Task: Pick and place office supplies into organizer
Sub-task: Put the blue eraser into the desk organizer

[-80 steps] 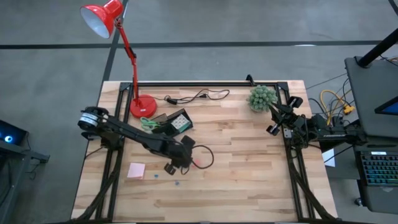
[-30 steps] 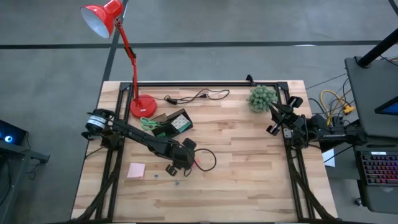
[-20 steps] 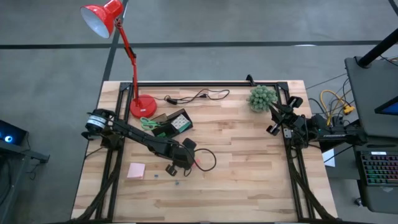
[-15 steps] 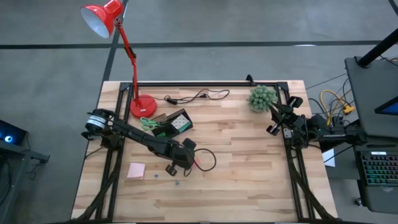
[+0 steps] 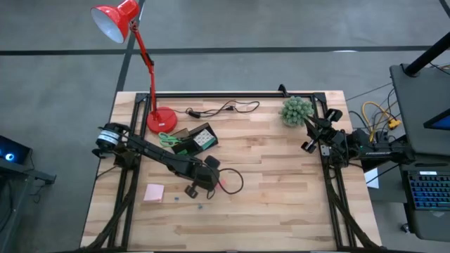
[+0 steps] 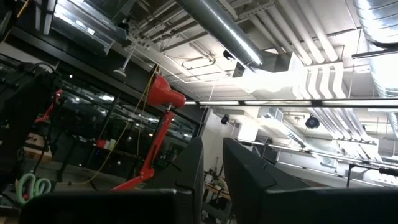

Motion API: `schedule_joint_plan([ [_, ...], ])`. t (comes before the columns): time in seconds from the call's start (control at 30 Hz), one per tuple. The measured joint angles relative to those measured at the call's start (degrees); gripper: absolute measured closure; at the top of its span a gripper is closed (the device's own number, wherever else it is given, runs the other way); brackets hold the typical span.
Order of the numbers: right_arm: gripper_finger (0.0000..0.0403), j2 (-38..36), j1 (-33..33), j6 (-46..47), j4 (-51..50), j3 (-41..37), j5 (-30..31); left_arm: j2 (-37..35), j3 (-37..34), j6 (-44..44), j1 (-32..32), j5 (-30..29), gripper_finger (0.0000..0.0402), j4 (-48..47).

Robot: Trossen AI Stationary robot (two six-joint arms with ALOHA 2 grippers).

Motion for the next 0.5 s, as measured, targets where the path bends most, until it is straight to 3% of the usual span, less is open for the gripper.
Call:
schedule_joint_plan([
  [0.27, 0.0351, 0.0, 0.0, 0.0, 0.0, 0.0, 0.0, -1.2, 1.3, -4.2, 0.2, -1.1, 0.0398, -3.2],
  [0.5, 0.0351, 0.0, 0.0, 0.0, 0.0, 0.0, 0.0, -3.4, 1.3, -7.8, 0.3, -6.5, 0.0398, -6.9],
])
